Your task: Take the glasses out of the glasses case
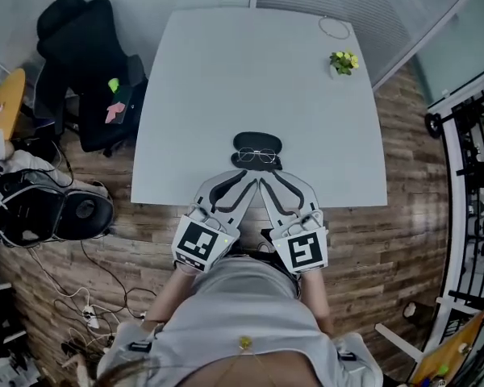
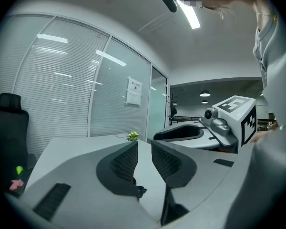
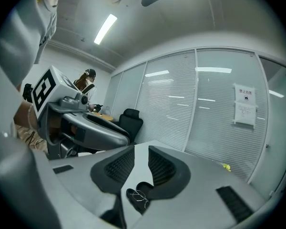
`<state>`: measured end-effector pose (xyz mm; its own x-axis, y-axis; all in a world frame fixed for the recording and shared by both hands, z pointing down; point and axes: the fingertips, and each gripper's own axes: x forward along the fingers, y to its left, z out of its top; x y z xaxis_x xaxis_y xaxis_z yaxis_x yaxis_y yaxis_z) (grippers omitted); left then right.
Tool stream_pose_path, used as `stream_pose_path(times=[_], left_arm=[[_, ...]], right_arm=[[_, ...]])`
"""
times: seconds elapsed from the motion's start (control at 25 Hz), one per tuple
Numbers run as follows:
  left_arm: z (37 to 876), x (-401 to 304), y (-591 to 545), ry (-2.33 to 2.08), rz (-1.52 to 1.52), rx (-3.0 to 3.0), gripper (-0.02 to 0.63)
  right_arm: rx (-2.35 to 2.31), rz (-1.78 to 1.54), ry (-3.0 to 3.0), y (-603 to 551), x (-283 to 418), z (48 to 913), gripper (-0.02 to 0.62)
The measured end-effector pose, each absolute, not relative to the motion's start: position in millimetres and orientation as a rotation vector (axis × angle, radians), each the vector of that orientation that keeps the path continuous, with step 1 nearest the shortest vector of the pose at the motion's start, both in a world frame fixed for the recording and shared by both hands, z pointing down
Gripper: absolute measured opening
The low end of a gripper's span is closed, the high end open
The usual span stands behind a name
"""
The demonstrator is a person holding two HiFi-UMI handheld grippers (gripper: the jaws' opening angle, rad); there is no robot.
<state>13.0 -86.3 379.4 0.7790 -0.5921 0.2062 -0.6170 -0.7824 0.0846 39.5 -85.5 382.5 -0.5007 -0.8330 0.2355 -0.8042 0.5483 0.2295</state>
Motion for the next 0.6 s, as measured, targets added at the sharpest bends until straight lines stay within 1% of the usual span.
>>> stream_pose_path(times=[0.32, 0.6], left_arm=[[380, -3, -116, -0.874, 0.255, 2.863, 0.104], [386, -6, -125, -0.830, 0.269, 2.874, 0.104]], right_arm=[[1.398, -0.101, -2.415, -113, 23, 393, 0.098], [1.411, -0.095, -2.365, -121, 23, 402, 0.098]])
